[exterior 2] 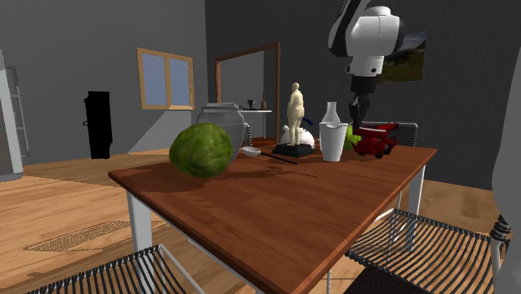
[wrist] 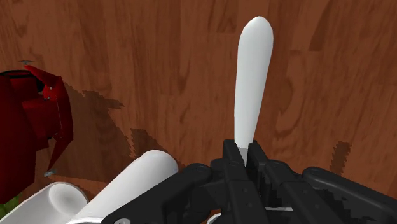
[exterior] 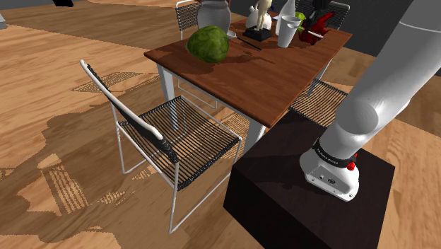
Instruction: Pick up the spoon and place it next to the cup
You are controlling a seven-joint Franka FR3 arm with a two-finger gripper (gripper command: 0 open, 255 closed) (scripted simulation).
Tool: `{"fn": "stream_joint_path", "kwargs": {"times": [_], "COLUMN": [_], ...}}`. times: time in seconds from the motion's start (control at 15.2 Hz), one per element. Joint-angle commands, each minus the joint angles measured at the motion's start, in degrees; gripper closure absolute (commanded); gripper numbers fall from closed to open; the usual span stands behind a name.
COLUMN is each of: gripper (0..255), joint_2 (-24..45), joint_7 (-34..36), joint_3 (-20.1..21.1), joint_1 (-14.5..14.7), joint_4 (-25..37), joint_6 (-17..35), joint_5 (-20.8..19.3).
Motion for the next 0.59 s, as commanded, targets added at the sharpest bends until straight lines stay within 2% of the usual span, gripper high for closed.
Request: {"fn": "stream_joint_path", "kwargs": {"times": [0.0, 0.53], "gripper": [255, 255], "joint_2": [0.5, 3.0], "joint_7": [-0.4, -2.3], "joint_3": [0.0, 0.4], "joint_1": [-0.1, -0.6], "joint_4": [-1.1, -4.8], "joint_6": [1.5, 7.1], "joint_5": [0.5, 3.0]}}
